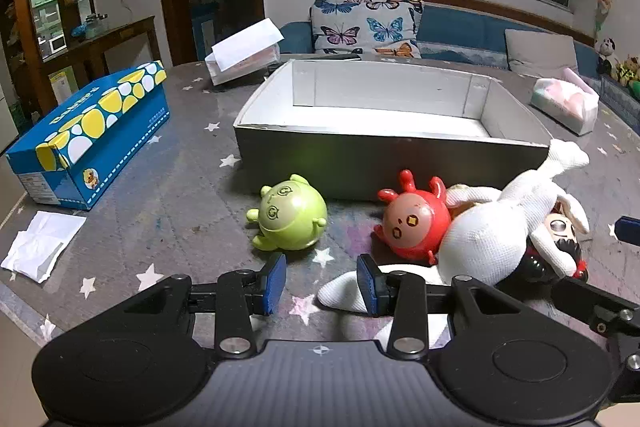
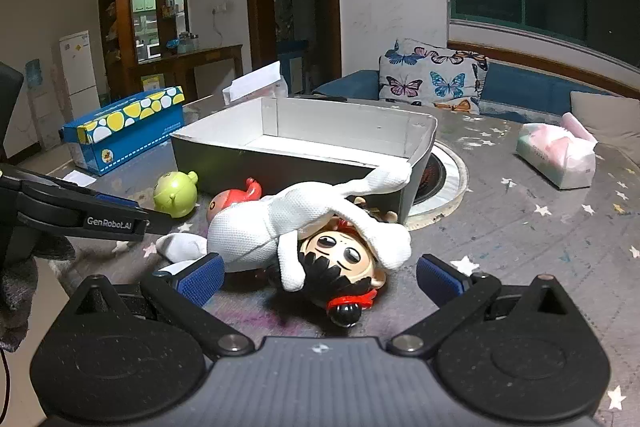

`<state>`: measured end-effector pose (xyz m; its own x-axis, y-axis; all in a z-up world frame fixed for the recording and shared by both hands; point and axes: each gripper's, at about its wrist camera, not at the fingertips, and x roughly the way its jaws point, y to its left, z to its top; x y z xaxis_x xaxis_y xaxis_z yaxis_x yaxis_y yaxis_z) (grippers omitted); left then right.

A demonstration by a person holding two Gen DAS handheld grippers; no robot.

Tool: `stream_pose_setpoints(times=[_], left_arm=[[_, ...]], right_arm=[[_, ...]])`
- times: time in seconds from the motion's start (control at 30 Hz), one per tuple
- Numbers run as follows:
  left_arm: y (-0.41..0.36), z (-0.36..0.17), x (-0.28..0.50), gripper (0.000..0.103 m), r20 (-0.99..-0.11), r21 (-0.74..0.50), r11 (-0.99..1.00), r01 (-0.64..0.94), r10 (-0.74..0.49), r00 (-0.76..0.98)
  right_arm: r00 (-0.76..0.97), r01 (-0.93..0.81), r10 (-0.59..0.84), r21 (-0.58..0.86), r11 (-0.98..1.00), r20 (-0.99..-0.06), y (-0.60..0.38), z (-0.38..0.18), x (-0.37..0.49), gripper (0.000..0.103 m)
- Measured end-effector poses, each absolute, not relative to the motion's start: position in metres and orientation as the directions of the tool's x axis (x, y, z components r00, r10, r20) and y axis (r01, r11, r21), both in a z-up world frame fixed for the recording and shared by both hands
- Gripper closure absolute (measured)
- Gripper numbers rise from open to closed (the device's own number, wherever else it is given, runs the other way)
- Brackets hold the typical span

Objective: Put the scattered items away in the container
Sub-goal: 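Move the left tool toward the white plush bunny's leg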

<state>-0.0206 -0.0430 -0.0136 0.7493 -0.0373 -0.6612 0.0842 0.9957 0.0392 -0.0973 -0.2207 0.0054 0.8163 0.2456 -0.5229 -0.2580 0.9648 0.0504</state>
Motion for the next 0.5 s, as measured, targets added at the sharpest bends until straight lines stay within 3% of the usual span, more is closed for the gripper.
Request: stream_pose_setpoints(times=[0.5], left_arm=[[-0.0519, -0.0151, -0.0191, 0.062, -0.678, 0.017, 0.991, 0.133, -0.086, 0.73]], right_arm=[[0.795, -0.266, 0.249, 0.05, 0.963, -0.553, -0.2191, 0.0045, -0.0915, 0.0]])
